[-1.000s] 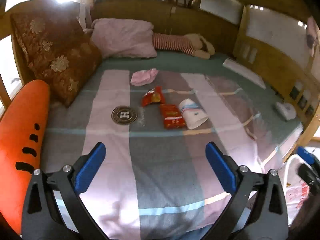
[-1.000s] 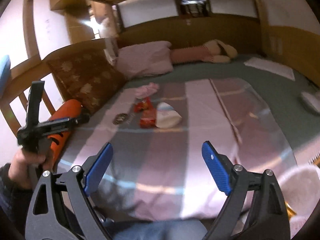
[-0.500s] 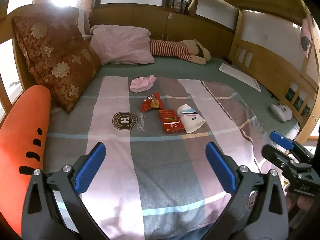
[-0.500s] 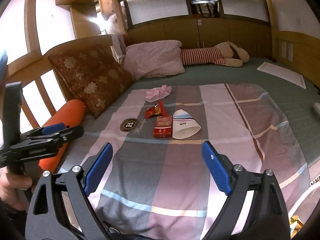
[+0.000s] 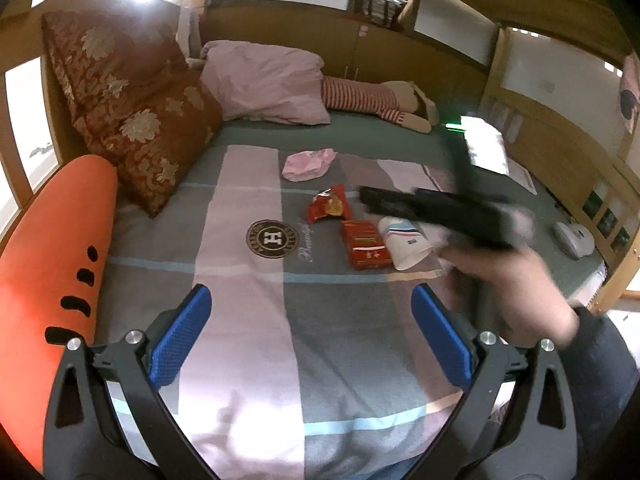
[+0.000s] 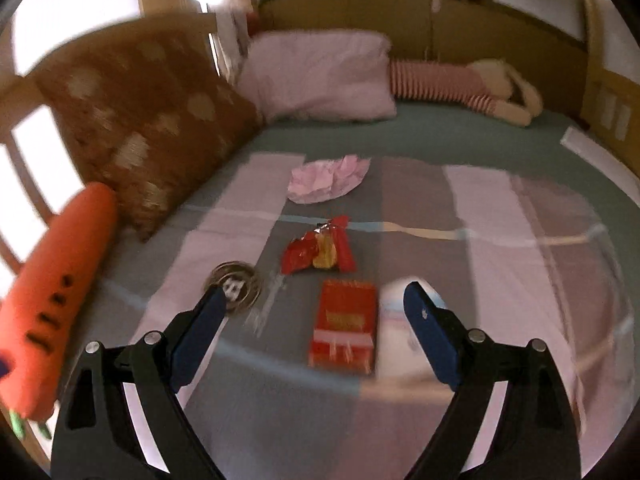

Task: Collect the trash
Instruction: 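Grasp the red chip bag with the right tool while the left tool grasps the pink tissue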

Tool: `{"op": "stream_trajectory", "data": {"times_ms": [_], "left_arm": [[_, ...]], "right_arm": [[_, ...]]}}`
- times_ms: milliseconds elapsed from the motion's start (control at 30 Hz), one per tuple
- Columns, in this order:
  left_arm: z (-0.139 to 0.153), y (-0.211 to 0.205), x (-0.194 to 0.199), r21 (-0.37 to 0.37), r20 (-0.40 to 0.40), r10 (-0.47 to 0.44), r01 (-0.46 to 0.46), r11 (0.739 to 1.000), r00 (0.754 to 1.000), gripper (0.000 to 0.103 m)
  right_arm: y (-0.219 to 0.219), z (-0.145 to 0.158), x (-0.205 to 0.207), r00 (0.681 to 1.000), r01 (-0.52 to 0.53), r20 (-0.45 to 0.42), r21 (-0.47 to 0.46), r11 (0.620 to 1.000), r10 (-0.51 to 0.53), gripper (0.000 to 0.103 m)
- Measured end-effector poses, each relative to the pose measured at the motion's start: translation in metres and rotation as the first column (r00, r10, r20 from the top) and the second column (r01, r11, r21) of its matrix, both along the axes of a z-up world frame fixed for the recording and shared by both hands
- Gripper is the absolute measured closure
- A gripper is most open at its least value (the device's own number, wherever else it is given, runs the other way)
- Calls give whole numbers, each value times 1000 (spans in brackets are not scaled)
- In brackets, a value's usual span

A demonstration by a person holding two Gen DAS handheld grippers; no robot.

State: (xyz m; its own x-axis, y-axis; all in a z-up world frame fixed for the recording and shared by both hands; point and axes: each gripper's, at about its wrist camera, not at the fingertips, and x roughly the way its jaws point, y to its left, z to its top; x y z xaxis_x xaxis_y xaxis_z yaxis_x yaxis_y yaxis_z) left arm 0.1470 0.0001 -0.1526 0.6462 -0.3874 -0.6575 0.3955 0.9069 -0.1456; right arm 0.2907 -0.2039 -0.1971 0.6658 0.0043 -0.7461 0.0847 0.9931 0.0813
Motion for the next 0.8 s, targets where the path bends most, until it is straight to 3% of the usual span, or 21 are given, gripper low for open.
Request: {"op": "stream_trajectory", "data": {"times_ms": [67,233,300,333,367,467,567,667,800], "left_arm": [[-3,1,8,5,-11,15,-15,1000,1000,4],[-4,7,25,-12,-24,40,-40,999,999,4],[-6,7,32,-15,-36,41,-42,999,998,4],[-7,6,36,-16,-42,40,-41,999,998,4],[-8,5,39,-17,-44,39,-40,999,998,4],[-7,-4,52,-8,-42,30,-30,1000,999,4],[-3,-12,72,-11,-27,5,-5,1000,1000,4],[-8,-26,100,5,25,-64,64,998,998,4],[-40,-55,153,37,8,-87,87,996,996,4]], "right_arm": [[-3,-26,43,996,30,-82,9,999,-30,14],[0,-70,105,975,63,-209,-90,994,-81,15],[0,-80,115,966,55,-249,-56,997,-68,28],[1,-85,118,960,42,-276,-44,998,-53,60],[4,-86,116,961,17,-275,-33,999,-26,76],[14,-65,85,988,-53,-149,-31,998,48,77],[-5,-32,17,997,-41,69,79,996,36,76],[-35,-21,-64,963,-14,268,169,986,-33,75],[-50,-34,-140,913,41,401,89,995,-74,75]]}}
